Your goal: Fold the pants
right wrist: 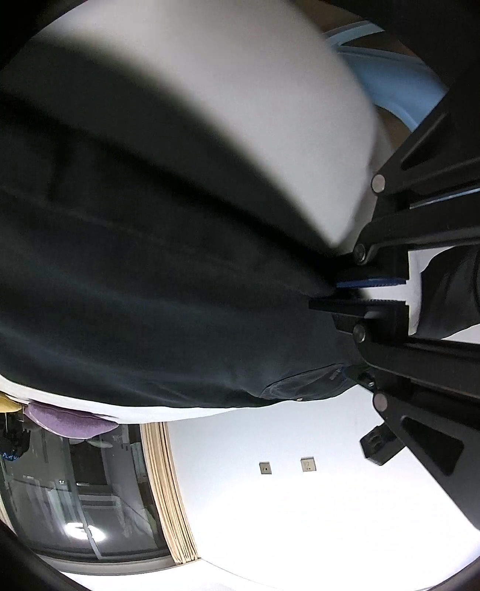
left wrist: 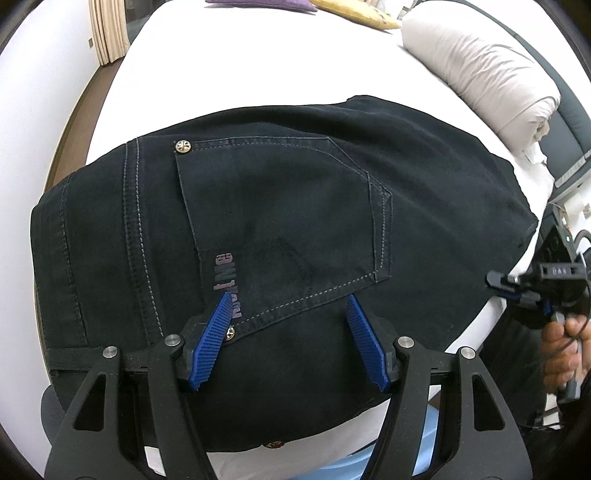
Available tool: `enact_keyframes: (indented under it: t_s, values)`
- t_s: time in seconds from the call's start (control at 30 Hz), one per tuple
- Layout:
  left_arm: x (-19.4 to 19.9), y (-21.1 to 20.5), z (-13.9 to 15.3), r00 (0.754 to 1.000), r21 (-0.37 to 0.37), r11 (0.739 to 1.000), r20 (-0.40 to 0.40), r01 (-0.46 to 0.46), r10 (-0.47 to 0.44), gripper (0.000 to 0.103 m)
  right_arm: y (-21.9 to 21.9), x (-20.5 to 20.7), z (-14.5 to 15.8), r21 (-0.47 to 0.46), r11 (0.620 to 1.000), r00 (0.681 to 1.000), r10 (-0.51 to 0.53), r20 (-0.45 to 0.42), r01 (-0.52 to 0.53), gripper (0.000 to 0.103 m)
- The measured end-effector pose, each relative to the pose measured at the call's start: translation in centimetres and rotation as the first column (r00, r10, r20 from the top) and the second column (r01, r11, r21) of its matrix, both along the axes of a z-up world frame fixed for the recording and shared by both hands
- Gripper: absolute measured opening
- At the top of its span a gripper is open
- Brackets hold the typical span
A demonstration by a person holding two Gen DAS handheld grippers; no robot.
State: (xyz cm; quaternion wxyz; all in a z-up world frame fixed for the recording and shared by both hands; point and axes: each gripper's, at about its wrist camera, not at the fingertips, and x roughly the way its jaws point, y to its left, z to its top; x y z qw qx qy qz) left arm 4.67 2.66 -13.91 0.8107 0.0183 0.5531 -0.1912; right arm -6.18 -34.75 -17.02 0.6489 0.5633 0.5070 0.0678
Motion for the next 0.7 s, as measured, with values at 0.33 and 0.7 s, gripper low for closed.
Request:
enact_keyframes:
  t_s: [0.33,0.7]
  values:
    - [0.3,-0.1,-0.1,1.000,-0.001,1.000,-0.003,-0.006,0.006,0.063,-7.0,-0.8,2.5,-0.037,0.970,0.968,-0.237,0.079,0.240,0.036]
    - [0.3,-0.7,-0.2,1.000,0.010,1.000,-0.002,-0.006,0.006,0.063,-10.8,-2.7,1.9,-0.081,0.946,0.949,-0.308,0.067,0.313,0.002]
